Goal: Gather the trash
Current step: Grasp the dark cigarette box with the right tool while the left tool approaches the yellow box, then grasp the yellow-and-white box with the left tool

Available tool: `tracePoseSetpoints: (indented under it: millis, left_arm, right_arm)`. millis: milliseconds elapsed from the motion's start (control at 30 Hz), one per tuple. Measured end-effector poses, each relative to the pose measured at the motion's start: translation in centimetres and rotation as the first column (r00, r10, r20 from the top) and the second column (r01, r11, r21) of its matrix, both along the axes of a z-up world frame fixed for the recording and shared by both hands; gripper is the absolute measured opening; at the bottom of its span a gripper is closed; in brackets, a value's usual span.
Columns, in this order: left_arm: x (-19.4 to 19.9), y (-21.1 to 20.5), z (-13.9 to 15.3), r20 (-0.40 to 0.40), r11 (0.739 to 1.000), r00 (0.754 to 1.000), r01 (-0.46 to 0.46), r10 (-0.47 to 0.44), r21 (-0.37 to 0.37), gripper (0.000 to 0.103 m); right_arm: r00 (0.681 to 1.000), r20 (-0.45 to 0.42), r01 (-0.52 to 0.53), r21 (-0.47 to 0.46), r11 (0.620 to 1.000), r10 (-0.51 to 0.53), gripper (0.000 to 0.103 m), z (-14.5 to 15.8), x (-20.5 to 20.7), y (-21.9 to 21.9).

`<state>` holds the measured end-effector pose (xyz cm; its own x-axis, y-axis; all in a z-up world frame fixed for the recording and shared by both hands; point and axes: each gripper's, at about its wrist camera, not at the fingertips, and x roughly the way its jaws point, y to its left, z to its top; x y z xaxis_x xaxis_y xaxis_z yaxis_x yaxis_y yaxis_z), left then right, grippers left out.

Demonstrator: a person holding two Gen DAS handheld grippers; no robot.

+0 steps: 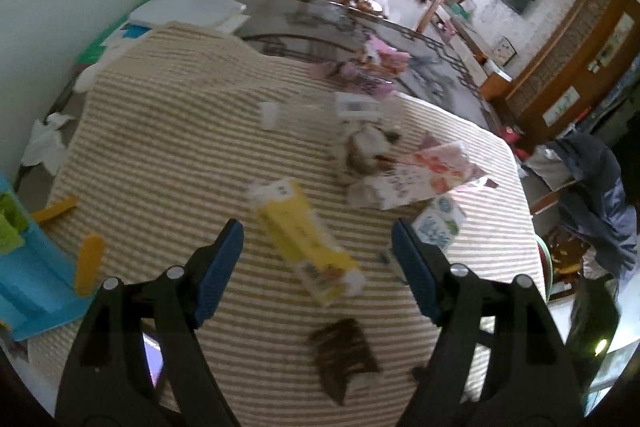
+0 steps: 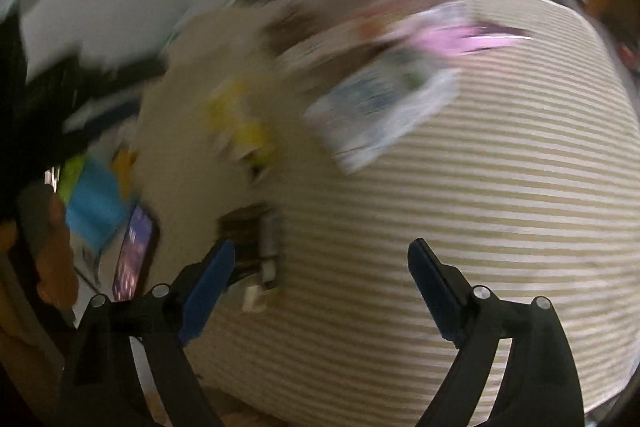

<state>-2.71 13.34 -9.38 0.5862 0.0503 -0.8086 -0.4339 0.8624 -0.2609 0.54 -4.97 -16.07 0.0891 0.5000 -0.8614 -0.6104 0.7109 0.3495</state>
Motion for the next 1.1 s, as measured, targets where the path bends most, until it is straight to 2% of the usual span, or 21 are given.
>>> tracePoseSetpoints:
  millis: [67,267,333,367,400,467,600,667,833,967,1033,1100]
  left_arm:
    - [-0.6,0.9,-0.2,-0.002,1.000,1.000,-0.013,0.013,-0.004,0.074]
    - [-1.8,1.9,-0.6,-0.015,1.000,1.000,-0.026,0.026,-0.008,0.074]
    - [-2.0,2.2,-1.0,-0.026,0.999,0.999,-0.031,0.030,-0.017,0.074]
    - [-2.0,2.4,-1.2,-0.029,0.999,0.999,-0.034,0.033,-0.026,0.074]
    - [-1.9,2.6,-1.4,-0.032,0.999,0.999,-0.034,0.034,-0.029,0.074]
    - [-1.5,2.5,-1.9,-0.044,0.999,0.999,-0.031,0.030,-0.034,0.074]
    - [-0.2,2.4,-3.3,-0.071,0.997,0.997,-0.020,0.014,-0.074,0.074]
    - [0.8,2.3,-4.0,-0.080,0.996,0.997,-0.018,0.010,-0.093,0.074]
    - [3.3,1.7,-6.0,-0.131,0.991,0.991,-0.017,-0.001,-0.136,0.074]
    - [4.4,1.0,-7.2,-0.154,0.990,0.988,-0.007,-0.015,-0.142,0.074]
    - [4.7,0.7,-7.7,-0.162,0.991,0.986,0.012,-0.034,-0.137,0.070]
    - [4.9,0.5,-8.1,-0.174,0.990,0.983,0.032,-0.056,-0.136,0.058]
  right_arm:
    - [0.999,0.013,-0.051,-0.022,0.998,0.051,0.086,-0.7,-1.1,2.2]
    - [0.996,0.039,-0.080,-0.073,0.994,0.083,0.084,-2.2,-2.4,5.1]
    - [0.995,0.042,-0.080,-0.119,0.990,0.086,0.073,-3.1,-2.7,5.6]
    - [0.996,0.032,-0.083,-0.129,0.988,0.088,0.060,-3.6,-2.6,5.8]
    - [0.996,0.021,-0.087,-0.134,0.987,0.091,0.053,-3.8,-2.7,5.8]
    - [0.994,0.049,-0.089,-0.128,0.988,0.096,0.046,-3.3,-3.0,5.6]
    - [0.991,0.117,-0.053,-0.114,0.992,0.066,0.046,-1.9,-2.7,3.6]
    - [0.991,0.135,0.002,-0.108,0.994,0.013,0.046,-1.3,-2.0,1.7]
    - [0.983,0.141,0.133,-0.099,0.986,-0.118,0.046,-0.7,-0.2,-2.5]
    - [0.974,0.141,0.195,-0.102,0.975,-0.180,0.046,-0.1,0.6,-4.7]
    - [0.973,0.133,0.205,-0.105,0.973,-0.191,0.047,-0.2,0.7,-5.7]
    - [0.974,0.128,0.202,-0.111,0.973,-0.187,0.047,-0.4,0.8,-5.3]
